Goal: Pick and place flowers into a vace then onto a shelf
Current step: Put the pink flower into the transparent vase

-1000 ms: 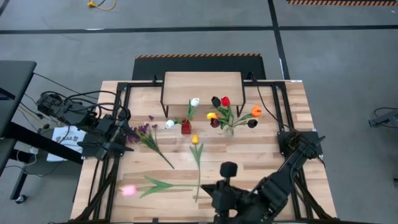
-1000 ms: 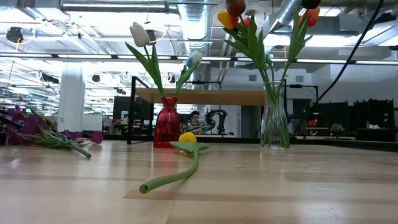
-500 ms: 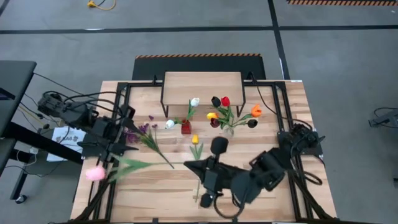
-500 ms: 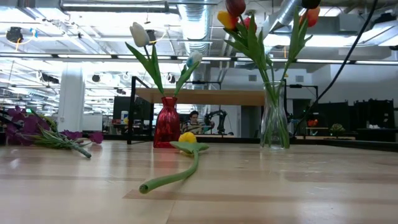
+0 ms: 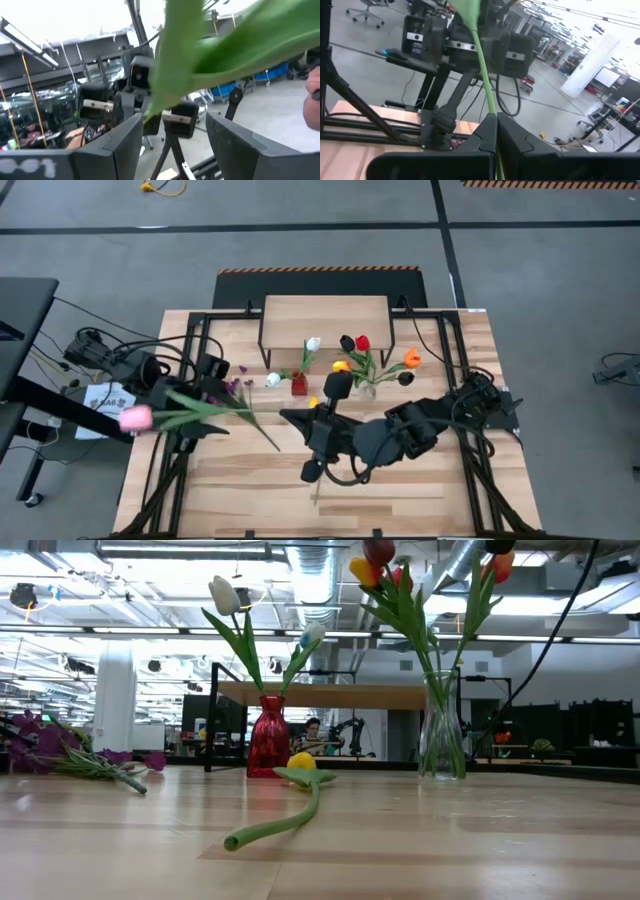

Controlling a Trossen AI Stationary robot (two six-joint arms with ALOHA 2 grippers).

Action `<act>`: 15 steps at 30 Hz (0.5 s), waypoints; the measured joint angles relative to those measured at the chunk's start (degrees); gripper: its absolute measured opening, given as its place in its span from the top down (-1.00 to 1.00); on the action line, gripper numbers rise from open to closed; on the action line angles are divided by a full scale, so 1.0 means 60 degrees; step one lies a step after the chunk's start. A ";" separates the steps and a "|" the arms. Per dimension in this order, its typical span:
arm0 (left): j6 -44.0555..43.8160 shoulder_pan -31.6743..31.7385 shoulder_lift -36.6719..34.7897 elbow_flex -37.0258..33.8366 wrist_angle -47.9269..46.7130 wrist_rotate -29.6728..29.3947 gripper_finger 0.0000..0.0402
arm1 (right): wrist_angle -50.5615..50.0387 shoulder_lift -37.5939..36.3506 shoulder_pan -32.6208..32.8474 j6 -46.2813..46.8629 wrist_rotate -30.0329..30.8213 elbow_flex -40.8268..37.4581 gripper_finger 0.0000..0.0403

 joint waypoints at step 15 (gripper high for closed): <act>-0.0009 0.0000 -0.0081 0.0000 0.0894 -0.0009 -0.02 | -0.0200 0.0004 -0.0002 -0.0010 0.0039 0.0000 1.00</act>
